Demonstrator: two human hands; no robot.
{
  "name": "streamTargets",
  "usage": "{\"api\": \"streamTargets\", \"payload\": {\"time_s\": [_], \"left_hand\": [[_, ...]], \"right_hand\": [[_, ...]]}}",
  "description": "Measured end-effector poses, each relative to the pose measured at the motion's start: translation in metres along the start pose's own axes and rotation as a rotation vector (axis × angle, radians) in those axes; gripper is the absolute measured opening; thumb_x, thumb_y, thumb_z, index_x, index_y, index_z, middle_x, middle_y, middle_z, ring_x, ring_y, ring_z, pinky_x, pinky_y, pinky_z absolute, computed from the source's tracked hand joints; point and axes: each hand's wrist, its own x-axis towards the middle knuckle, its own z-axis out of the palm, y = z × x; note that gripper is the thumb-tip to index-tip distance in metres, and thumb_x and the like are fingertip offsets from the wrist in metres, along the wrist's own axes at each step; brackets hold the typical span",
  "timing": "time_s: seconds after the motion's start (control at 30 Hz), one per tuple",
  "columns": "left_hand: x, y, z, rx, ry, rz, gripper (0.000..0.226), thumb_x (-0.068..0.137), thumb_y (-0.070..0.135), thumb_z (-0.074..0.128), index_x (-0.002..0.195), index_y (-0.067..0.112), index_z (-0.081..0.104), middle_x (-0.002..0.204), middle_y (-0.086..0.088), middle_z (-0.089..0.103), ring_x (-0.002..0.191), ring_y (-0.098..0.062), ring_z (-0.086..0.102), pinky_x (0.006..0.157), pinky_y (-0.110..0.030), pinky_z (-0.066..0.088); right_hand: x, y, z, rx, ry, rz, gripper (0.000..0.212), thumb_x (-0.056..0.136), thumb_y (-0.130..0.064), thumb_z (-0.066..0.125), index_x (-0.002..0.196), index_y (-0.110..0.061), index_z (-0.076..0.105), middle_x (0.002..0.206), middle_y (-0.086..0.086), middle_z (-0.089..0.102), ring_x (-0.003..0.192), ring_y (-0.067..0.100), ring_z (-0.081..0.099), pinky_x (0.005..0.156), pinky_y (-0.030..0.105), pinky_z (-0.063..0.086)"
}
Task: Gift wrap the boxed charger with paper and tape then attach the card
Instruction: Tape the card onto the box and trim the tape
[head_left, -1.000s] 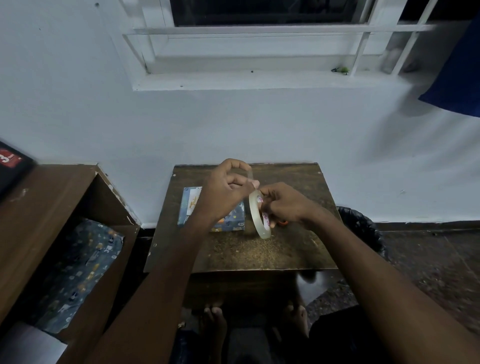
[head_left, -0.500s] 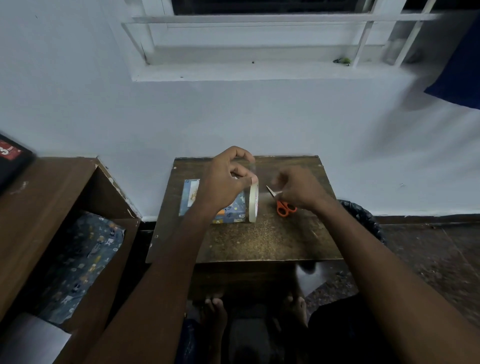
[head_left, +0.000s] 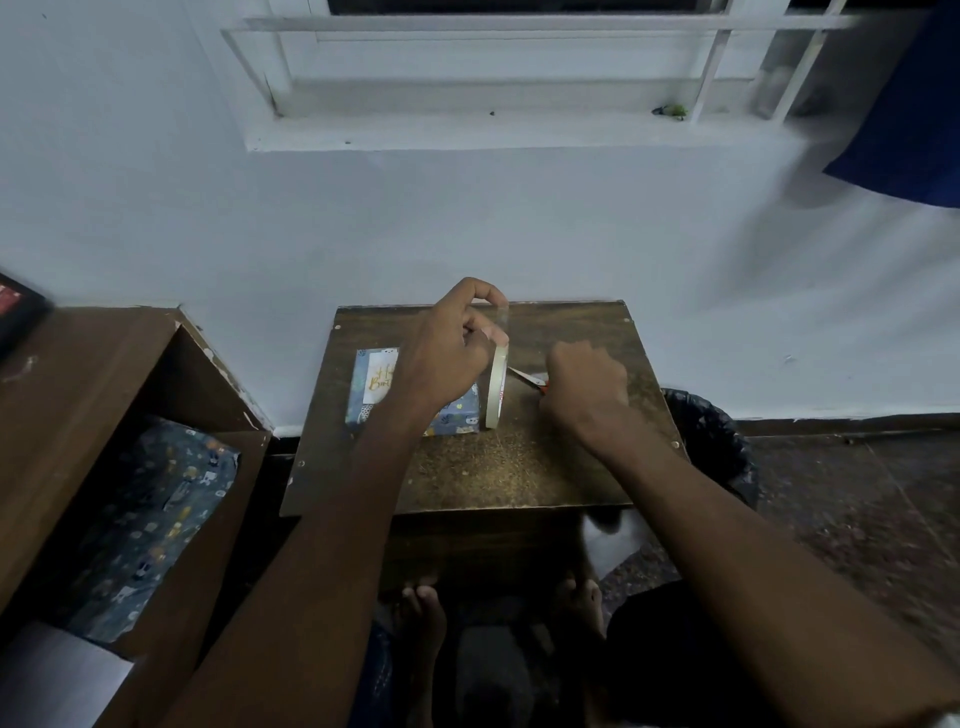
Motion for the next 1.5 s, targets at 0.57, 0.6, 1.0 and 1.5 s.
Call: {"api": "streamTargets", "payload": {"time_s": [0.57, 0.6, 1.0, 1.5], "left_hand": [[0.001, -0.002, -0.001, 0.020, 0.026, -0.019, 0.040, 0.100, 0.001, 0.047, 0.121, 0.031, 0.062, 0.085, 0.017, 0.078, 0.082, -0.021, 0.072, 0.080, -0.050, 0.060], [0.001, -0.003, -0.001, 0.021, 0.029, -0.018, 0.039, 0.100, 0.001, 0.047, 0.121, 0.031, 0.062, 0.085, 0.017, 0.078, 0.082, -0.021, 0.072, 0.080, -0.050, 0.060], [0.002, -0.004, -0.002, 0.015, 0.039, -0.016, 0.037, 0.102, 0.003, 0.049, 0.122, 0.031, 0.061, 0.086, 0.017, 0.078, 0.082, -0.016, 0.072, 0.080, -0.048, 0.060], [0.002, -0.001, -0.005, 0.025, 0.025, -0.015, 0.038, 0.102, 0.001, 0.047, 0.125, 0.027, 0.061, 0.090, 0.011, 0.079, 0.083, -0.021, 0.071, 0.066, -0.046, 0.060]], "right_hand": [[0.017, 0.013, -0.003, 0.126, -0.094, -0.094, 0.024, 0.084, -0.010, 0.074, 0.108, -0.013, 0.076, 0.106, 0.012, 0.070, 0.100, 0.034, 0.067, 0.076, 0.038, 0.054], [0.018, 0.016, -0.003, 0.146, -0.102, -0.096, 0.023, 0.083, -0.012, 0.076, 0.107, -0.015, 0.077, 0.108, 0.011, 0.071, 0.101, 0.034, 0.068, 0.079, 0.039, 0.055], [0.022, 0.013, 0.001, 0.001, -0.037, -0.126, 0.024, 0.090, -0.019, 0.074, 0.111, -0.010, 0.067, 0.106, 0.010, 0.068, 0.099, 0.033, 0.067, 0.075, 0.039, 0.051], [0.021, 0.064, -0.031, 0.761, -0.045, -0.237, 0.031, 0.078, 0.007, 0.079, 0.097, -0.017, 0.078, 0.083, 0.005, 0.077, 0.071, 0.012, 0.076, 0.074, 0.030, 0.064]]}}
